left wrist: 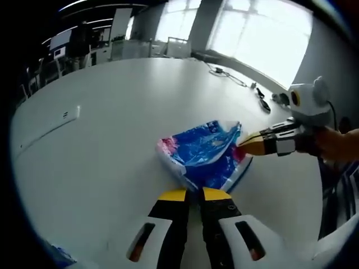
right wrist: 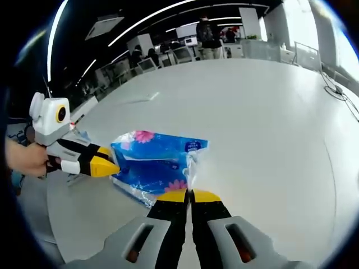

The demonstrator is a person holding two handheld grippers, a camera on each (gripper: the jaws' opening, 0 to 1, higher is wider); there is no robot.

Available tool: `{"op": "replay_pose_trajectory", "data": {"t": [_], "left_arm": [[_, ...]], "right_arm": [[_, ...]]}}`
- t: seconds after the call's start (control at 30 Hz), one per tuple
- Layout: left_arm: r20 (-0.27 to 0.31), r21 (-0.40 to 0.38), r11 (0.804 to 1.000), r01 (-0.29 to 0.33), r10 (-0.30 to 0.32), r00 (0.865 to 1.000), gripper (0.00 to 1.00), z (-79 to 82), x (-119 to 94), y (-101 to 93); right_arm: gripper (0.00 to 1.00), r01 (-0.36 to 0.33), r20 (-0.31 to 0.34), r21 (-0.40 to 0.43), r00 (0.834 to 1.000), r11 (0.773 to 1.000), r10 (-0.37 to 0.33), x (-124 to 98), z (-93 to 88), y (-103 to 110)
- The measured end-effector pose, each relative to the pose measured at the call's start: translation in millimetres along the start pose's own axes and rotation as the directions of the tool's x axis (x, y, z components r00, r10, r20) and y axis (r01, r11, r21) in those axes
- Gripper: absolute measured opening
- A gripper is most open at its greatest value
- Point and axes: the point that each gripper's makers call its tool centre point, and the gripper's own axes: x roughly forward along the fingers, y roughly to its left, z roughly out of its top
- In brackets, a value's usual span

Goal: Arrange the tabletop items into an orderly group along one side of the table until the central work area is clear of visible clutter.

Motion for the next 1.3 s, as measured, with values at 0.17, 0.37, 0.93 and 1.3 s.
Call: {"op": "replay_pose_trajectory", "data": {"t": [0.17, 0.37, 0.93, 1.3], "left_arm": [[-0.001, -0.002, 1.000, -0.001, 0.001, 1.000, 0.03, -0.3, 1, 0.5], [-0.001, 0.000, 1.000, -0.004, 0.004, 1.000, 0.03, -0.2, 1, 0.8], [0.004, 0.023, 1.000, -0.019, 0.019, 1.000, 0.18, 0.2, -3, 1.0], [0.074, 0.046, 0.998, -0.041, 0.037, 0.997, 0.64, 14.6, -11, -0.8]], "right_arm": [[0.00, 0.000, -0.006, -0.004, 1.000, 1.000, 0.000, 2, 0.6, -3], [0.00, 0.003, -0.006, 0.001, 1.000, 1.000, -0.003, 3, 0.1, -6], [0.19, 0.035, 0.007, -0.090, 0.999, 0.995, -0.035, 3, 1.9, -10], [0.52, 0.066, 0.059, -0.113, 0.996, 0.991, -0.060, -3, 9.9, -14]]}}
